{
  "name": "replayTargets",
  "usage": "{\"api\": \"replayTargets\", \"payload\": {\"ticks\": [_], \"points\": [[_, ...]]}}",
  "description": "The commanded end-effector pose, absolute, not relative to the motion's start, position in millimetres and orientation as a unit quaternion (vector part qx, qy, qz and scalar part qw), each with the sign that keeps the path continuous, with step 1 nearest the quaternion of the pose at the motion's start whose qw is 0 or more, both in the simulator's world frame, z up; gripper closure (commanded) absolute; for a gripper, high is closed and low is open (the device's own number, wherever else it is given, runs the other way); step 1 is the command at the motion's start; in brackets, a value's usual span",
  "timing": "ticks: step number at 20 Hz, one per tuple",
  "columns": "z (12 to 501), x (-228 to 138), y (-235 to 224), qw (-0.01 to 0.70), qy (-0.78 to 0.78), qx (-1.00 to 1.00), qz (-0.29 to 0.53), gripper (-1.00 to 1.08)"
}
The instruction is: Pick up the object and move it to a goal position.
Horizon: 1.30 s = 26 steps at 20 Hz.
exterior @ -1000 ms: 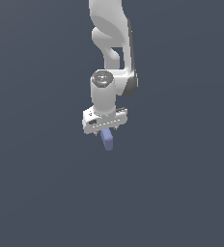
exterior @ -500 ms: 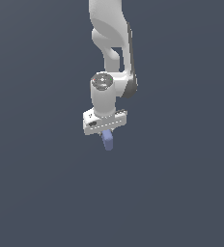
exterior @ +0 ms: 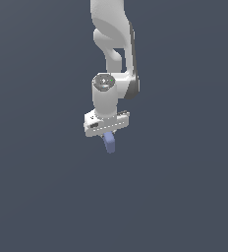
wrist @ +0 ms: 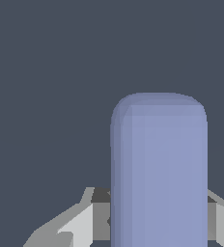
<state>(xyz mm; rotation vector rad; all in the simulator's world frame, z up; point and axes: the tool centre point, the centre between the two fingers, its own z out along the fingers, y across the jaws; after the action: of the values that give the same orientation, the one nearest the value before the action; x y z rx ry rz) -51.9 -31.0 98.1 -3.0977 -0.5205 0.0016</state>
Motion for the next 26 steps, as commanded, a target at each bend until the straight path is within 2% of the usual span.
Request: {"api": "replayTargets", "payload": {"ticks": [1,18,26], "points": [[102.2,-54.6,-32.5,0.0,-0.166,-0.986,0.0,1.08],[174.9,-111.7,-58.9,0.0,-0.166,-0.986,0.0,1.08],[192.9,-124.0,-65.6,0.0,-0.166,-0.986,0.0,1.08]]}}
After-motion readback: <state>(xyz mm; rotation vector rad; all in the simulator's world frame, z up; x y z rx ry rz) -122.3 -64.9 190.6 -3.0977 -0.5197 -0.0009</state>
